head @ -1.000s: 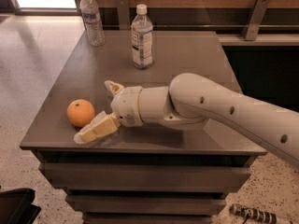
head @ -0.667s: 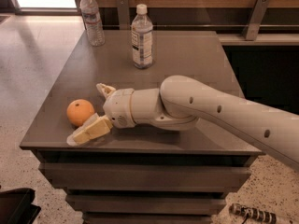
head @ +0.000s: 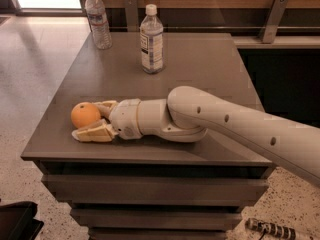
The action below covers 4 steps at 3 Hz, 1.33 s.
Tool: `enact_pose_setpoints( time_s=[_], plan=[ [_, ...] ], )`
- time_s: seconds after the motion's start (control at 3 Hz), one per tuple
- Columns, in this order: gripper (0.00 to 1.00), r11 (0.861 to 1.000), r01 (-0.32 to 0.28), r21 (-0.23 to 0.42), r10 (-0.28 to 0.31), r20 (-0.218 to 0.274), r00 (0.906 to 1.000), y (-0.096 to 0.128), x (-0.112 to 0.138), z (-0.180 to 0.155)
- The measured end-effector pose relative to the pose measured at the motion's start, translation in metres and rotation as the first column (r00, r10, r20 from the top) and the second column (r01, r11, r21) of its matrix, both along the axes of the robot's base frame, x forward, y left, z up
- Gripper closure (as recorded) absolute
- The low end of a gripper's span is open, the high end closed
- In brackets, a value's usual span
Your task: Pick orange
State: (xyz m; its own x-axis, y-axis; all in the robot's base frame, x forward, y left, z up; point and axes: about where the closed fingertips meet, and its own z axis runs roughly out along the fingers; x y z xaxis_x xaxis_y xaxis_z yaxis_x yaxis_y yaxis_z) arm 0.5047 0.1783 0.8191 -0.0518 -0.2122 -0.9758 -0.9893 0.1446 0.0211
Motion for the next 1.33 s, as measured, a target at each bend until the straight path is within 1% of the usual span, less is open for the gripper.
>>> enact_pose_setpoints(
  time_s=[0.67,1.0,1.33],
  plan=[
    [0.87,1.0,-0.008,0.0,0.008,0.001,1.0,0.0038,-0.0023,0.0008],
    [1.0,1.0,-0.011,0.0,0.011,0.002,0.9999,0.0054,-0.0033,0.0012],
    [1.0,1.0,-0.011,0.0,0.011,0.002,0.9999,0.0054,-0.0034,0.0012]
  ],
)
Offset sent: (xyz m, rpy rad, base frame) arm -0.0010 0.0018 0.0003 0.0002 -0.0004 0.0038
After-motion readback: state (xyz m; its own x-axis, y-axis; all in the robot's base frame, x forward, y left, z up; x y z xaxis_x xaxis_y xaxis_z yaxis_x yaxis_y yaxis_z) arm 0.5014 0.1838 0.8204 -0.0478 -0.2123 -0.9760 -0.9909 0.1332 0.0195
